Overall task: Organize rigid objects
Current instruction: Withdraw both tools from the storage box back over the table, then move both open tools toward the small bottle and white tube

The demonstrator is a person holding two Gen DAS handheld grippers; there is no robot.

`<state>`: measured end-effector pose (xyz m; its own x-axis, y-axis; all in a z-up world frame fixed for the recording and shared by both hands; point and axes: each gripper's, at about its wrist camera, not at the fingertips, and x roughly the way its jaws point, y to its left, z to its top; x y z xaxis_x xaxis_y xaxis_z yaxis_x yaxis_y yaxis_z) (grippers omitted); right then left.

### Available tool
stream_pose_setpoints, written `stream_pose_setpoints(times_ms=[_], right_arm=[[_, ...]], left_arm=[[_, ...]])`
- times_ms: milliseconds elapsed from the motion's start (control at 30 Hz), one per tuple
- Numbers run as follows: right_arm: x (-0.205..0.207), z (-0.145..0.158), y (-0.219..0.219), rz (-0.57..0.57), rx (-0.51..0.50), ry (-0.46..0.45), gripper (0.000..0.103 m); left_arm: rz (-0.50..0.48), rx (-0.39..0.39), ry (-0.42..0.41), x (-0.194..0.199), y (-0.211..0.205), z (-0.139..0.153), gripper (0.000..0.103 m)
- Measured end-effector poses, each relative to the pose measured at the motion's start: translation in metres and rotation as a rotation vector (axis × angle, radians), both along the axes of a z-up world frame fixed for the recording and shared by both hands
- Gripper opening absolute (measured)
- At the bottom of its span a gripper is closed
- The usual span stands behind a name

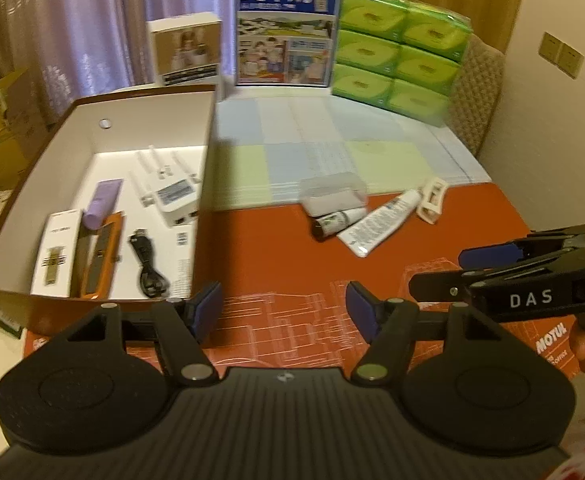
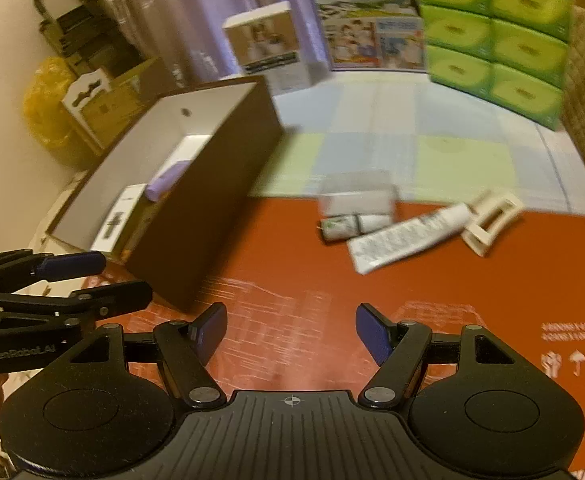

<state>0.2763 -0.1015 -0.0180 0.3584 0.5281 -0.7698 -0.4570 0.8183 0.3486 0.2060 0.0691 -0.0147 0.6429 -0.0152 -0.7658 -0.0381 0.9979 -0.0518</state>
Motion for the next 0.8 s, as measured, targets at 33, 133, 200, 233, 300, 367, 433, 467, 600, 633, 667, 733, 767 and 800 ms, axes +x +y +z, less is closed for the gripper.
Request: stream_pose_setpoints(times_ms=[33, 133, 200, 233, 300, 367, 433, 467, 600, 633, 667, 733, 767, 800], right_arm=[[0.000, -0.002, -0.006, -0.010, -0.003, 0.004, 0.068], [0.002, -0.006, -0.024, -0.044, -0.011, 0.016, 0.068], [0.004, -0.008, -0.033, -0.065, -0.015, 0.024, 0.068], [0.005, -0.009, -0.039, -0.076, -0.017, 0.028, 0.068], [0.007, -0.010, -0.049, -0.096, -0.020, 0.033, 0.068], [0.009, -0.012, -0.058, -0.116, -0.024, 0.041, 0.068], [0.011, -0.014, -0.066, -0.134, -0.027, 0.048, 0.068], [0.012, -0.016, -0.070, -0.143, -0.030, 0.051, 0.068], [0.019, -0.021, -0.083, -0.173, -0.036, 0.062, 0.068], [0.021, -0.022, -0.086, -0.182, -0.039, 0.063, 0.068], [0.023, -0.023, -0.088, -0.190, -0.041, 0.064, 0.068], [0.027, -0.026, -0.092, -0.205, -0.044, 0.066, 0.068], [0.030, -0.028, -0.093, -0.210, -0.046, 0.067, 0.068], [0.032, -0.030, -0.094, -0.214, -0.048, 0.069, 0.068]], left_arm=[[-0.007, -0.002, 0.000, 0.001, -0.004, -0.001, 0.064], [-0.037, -0.001, -0.002, 0.007, -0.018, -0.005, 0.064], [-0.056, -0.002, -0.003, 0.012, -0.025, -0.007, 0.064], [-0.069, -0.003, -0.007, 0.014, -0.030, -0.008, 0.064], [-0.089, -0.004, -0.013, 0.018, -0.037, -0.010, 0.064], [-0.108, -0.003, -0.016, 0.025, -0.046, -0.012, 0.064], [-0.125, -0.002, -0.020, 0.031, -0.053, -0.016, 0.064], [-0.134, 0.001, -0.022, 0.034, -0.056, -0.017, 0.064], [-0.163, 0.022, -0.029, 0.047, -0.064, -0.023, 0.064], [-0.165, 0.027, -0.027, 0.051, -0.065, -0.025, 0.064], [-0.166, 0.033, -0.024, 0.056, -0.067, -0.028, 0.064], [-0.171, 0.043, -0.021, 0.064, -0.068, -0.032, 0.064], [-0.175, 0.047, -0.018, 0.069, -0.069, -0.035, 0.063], [-0.179, 0.049, -0.014, 0.073, -0.070, -0.038, 0.063]])
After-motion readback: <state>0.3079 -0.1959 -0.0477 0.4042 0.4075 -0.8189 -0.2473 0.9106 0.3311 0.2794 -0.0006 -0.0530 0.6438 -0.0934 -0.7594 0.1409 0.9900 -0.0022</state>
